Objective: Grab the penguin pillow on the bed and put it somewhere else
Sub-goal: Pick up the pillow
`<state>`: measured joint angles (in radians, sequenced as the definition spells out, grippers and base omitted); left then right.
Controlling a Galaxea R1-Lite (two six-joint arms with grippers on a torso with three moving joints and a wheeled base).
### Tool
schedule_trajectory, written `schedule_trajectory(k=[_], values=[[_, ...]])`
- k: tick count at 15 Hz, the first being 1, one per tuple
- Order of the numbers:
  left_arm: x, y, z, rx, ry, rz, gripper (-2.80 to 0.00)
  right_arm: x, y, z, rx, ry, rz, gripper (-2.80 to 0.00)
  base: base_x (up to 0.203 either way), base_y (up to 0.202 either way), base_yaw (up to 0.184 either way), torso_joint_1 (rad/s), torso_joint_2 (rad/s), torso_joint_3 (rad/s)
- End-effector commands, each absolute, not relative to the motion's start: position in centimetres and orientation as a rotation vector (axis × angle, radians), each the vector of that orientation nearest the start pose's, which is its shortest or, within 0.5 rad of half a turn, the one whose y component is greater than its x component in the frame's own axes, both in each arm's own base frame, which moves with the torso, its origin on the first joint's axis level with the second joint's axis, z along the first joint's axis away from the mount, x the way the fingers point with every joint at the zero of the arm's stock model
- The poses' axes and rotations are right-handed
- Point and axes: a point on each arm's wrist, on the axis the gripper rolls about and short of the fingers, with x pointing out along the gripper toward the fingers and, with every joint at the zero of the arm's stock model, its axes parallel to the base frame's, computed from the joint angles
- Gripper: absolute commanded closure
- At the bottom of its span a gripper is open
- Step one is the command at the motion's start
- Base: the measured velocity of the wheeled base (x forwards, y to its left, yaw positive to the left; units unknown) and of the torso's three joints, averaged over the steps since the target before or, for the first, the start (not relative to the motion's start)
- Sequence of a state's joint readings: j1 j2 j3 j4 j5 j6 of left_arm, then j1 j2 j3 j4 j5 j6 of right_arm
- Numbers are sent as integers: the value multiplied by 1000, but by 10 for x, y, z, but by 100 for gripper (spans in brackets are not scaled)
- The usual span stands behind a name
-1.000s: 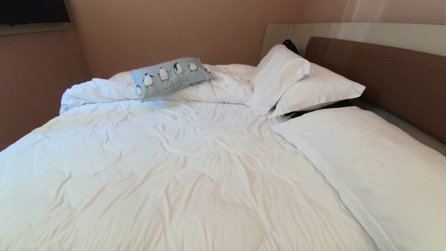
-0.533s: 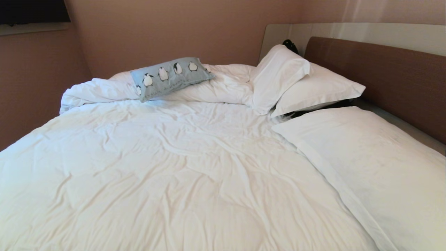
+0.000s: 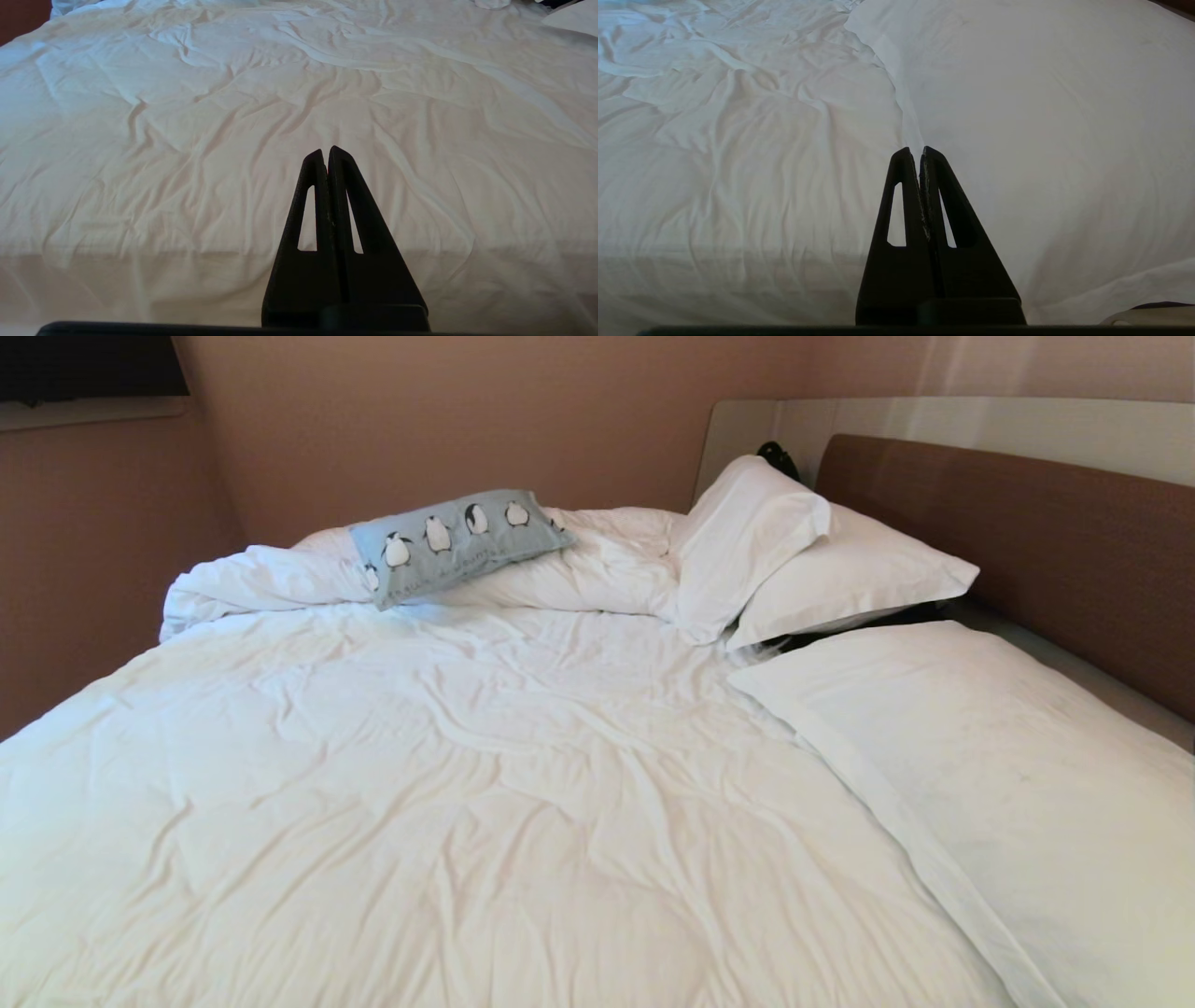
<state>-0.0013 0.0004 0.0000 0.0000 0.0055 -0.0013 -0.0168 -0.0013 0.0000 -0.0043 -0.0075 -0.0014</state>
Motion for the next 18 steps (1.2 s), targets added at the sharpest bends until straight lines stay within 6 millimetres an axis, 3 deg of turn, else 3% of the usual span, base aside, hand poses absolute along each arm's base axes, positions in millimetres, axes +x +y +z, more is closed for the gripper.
schedule_trajectory(k=[1,14,16,18], values=[[-23,0,75,-2,1,5,0,-23,0,76,-2,-6,-25,0,0,0,0,0,0,0],[-23,0,76,-2,2,5,0,-23,0,77,-11,-17,-28,0,0,0,0,0,0,0],[-23,0,75,-2,0,5,0,-24,0,82,-18,-46,-25,0,0,0,0,0,0,0],[-23,0,75,-2,0,5,0,-30,0,101,-24,-109,-22,0,0,0,0,0,0,0]])
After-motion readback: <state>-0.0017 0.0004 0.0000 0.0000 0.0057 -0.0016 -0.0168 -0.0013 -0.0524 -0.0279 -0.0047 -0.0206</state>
